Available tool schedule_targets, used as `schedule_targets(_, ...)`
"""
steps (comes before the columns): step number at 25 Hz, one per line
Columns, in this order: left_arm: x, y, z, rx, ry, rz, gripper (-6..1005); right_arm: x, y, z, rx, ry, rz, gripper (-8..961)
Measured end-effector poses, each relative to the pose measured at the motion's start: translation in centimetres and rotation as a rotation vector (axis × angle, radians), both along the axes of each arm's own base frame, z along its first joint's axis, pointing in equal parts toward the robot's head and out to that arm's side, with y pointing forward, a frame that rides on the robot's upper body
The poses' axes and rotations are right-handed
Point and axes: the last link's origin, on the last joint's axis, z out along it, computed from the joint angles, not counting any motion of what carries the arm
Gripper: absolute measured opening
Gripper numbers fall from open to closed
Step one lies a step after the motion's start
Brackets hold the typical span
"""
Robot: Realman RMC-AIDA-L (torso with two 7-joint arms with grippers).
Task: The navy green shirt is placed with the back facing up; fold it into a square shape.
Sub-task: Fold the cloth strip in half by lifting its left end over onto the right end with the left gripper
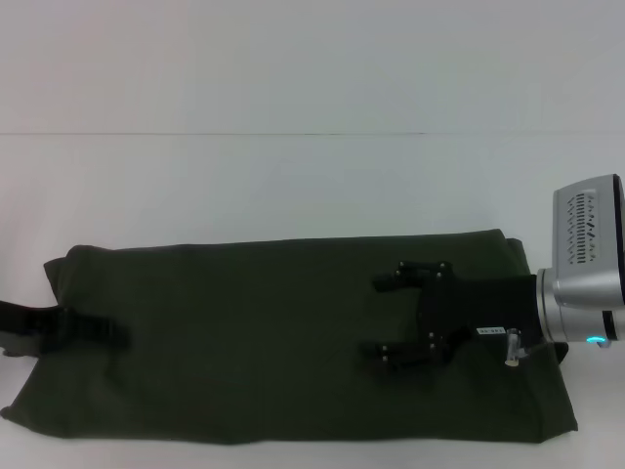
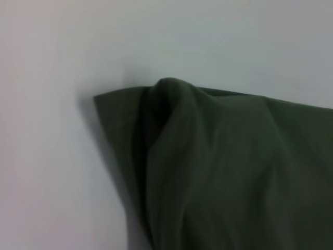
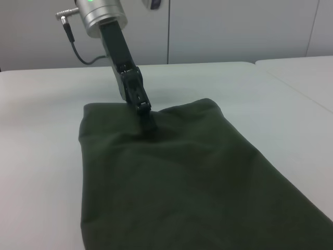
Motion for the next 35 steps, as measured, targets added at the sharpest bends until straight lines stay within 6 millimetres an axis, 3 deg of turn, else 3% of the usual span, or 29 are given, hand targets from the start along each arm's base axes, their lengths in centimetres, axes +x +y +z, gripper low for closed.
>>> schedule_targets(6,1.19,0.58,-1.21,-0.016,-0.012,-0.017,778,0.02,-0.06,-0.06,-0.002,0.001,-0.002,919)
schedule_targets(13,1.17,0.67,-1.20,-0.005,-0.013,0.013,776,0.05,-0.15,-0.17,-0.006,0.005,-0.006,919)
schedule_targets(19,0.95,0.76,-0.55,0.043,0.008,0.034,571,0.02,-0.14,-0.16,-0.005,0.007,-0.007,919)
schedule_targets(30,1.11,0.90,-0.49,0.040,0.013,0.029,328,-0.05,-0.19,-0.14,-0.009,0.011,-0.004,919)
schedule_targets(32,1.09,0.92,-0.39,0.040,0.015,0.028,114,-0.06,-0.20,-0.13,-0.010,0.011,-0.003,919)
schedule_targets(35,1.08,0.95,-0.30,0.041,0.017,0.025,110,-0.07,-0.22,-0.14,-0.011,0.012,-0.003,919)
